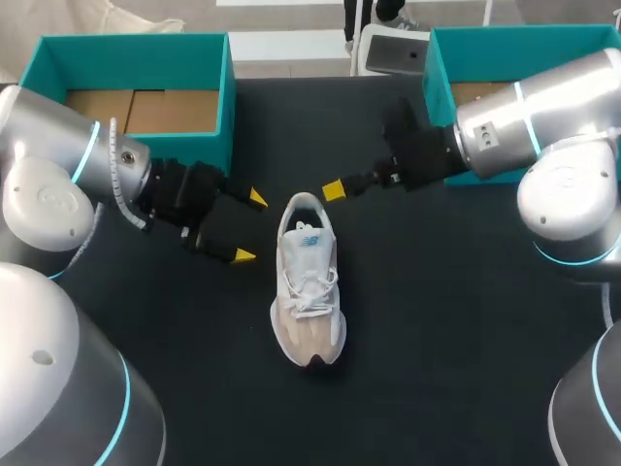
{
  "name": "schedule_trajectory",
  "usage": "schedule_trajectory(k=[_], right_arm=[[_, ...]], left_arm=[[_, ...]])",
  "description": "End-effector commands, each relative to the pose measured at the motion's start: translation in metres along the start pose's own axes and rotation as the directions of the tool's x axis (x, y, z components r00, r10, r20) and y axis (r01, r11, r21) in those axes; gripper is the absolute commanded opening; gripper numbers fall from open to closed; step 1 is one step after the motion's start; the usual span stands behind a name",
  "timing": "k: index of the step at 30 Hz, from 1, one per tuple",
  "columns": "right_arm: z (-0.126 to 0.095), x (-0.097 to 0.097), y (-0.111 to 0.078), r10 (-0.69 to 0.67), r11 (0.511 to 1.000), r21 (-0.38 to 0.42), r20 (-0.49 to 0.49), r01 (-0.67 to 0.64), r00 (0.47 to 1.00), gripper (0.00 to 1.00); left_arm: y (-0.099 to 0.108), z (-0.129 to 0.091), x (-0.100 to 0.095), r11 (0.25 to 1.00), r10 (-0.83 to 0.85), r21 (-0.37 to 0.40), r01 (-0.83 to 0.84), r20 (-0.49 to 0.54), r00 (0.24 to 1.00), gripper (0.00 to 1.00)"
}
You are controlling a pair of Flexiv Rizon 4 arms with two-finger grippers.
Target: Take the shoe out of the shoebox, open the shoe tongue, remove and reinsert the insole, then place the shoe into the shoebox
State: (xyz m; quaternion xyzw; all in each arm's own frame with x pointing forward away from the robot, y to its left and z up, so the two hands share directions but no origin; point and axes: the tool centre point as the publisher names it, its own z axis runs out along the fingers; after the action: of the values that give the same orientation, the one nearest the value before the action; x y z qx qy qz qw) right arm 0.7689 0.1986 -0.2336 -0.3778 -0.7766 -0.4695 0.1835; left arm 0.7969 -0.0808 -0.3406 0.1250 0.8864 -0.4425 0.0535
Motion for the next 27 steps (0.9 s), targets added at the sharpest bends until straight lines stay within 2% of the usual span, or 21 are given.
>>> schedule_trajectory(k=[1,4,6,11,14,20,23,24,25,27], right_arm=[[0.003,0.001,0.001,0.026,1.000,-0.008,0.112,-0.026,0.993,0.00],[0.006,0.000,-0.001,0.102,0.994,0.002,0.209,-0.105,0.973,0.00],[0.010,-0.001,-0.003,0.156,0.983,0.054,0.262,-0.176,0.952,0.00],[0.010,-0.001,-0.003,0.156,0.983,0.054,0.262,-0.176,0.952,0.00],[0.010,-0.001,-0.003,0.156,0.983,0.054,0.262,-0.176,0.952,0.00],[0.010,-0.001,-0.003,0.156,0.983,0.054,0.262,-0.176,0.952,0.00],[0.014,-0.005,-0.005,0.182,0.981,-0.002,0.346,-0.193,0.920,0.00],[0.017,-0.007,-0.007,0.203,0.976,-0.013,0.413,-0.217,0.888,0.00],[0.018,-0.008,-0.008,0.204,0.976,-0.015,0.429,-0.219,0.880,0.00],[0.021,-0.011,-0.012,0.225,0.972,-0.057,0.520,-0.229,0.824,0.00]], left_arm=[[-0.004,-0.031,-0.001,0.999,0.031,-0.025,-0.031,-0.016,0.999,1.00],[-0.007,-0.049,-0.003,0.999,0.039,0.005,-0.039,-0.041,0.998,1.00],[-0.008,-0.061,-0.005,0.998,0.058,0.028,-0.057,-0.052,0.997,1.00],[-0.012,-0.090,-0.011,0.994,0.107,0.042,-0.105,-0.050,0.993,1.00],[-0.017,-0.112,-0.016,0.987,0.144,0.084,-0.138,-0.076,0.987,1.00],[-0.027,-0.142,-0.020,0.978,0.194,0.086,-0.188,-0.067,0.979,1.00],[-0.031,-0.155,-0.021,0.977,0.199,0.084,-0.195,-0.045,0.979,1.00],[-0.033,-0.160,-0.020,0.976,0.205,0.086,-0.201,-0.050,0.977,1.00],[-0.033,-0.161,-0.020,0.975,0.209,0.080,-0.205,-0.046,0.977,1.00],[-0.035,-0.165,-0.021,0.978,0.197,0.080,-0.192,-0.049,0.979,1.00]])
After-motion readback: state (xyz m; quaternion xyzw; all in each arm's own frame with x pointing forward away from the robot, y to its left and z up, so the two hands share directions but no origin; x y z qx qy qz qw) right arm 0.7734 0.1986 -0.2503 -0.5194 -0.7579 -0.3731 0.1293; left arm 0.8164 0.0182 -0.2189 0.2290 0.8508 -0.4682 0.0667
